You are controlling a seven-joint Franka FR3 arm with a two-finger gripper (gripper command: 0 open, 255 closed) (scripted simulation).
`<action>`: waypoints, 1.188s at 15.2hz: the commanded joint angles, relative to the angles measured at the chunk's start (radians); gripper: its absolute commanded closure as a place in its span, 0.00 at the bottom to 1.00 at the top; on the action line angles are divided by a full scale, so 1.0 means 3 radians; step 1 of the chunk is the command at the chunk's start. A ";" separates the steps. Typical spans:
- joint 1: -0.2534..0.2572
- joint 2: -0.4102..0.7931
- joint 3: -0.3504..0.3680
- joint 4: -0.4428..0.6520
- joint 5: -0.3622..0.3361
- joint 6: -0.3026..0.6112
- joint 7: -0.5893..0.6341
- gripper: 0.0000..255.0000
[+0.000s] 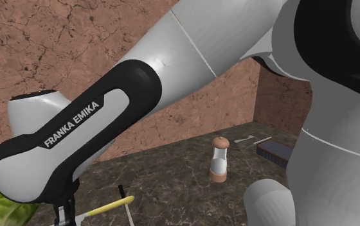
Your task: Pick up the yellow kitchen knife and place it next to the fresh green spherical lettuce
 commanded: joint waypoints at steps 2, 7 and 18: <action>-0.0001 0.0080 -0.0013 -0.0068 0.0014 0.0149 -0.0013 1.00; 0.0002 0.0255 -0.0029 -0.0177 0.0056 0.0428 -0.0039 1.00; 0.0002 0.0253 -0.0028 -0.0177 0.0055 0.0426 -0.0037 0.00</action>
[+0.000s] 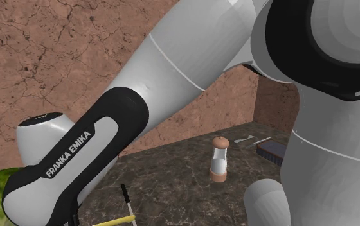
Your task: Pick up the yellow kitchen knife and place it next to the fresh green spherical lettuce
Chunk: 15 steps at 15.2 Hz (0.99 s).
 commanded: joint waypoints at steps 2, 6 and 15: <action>0.0000 0.0001 0.0000 0.0000 0.0000 -0.0001 0.0000 0.00; 0.0003 -0.0237 0.0027 0.0123 -0.0057 -0.0357 0.0046 0.00; 0.0002 -0.0292 0.0036 0.0162 -0.0068 -0.0451 0.0056 0.00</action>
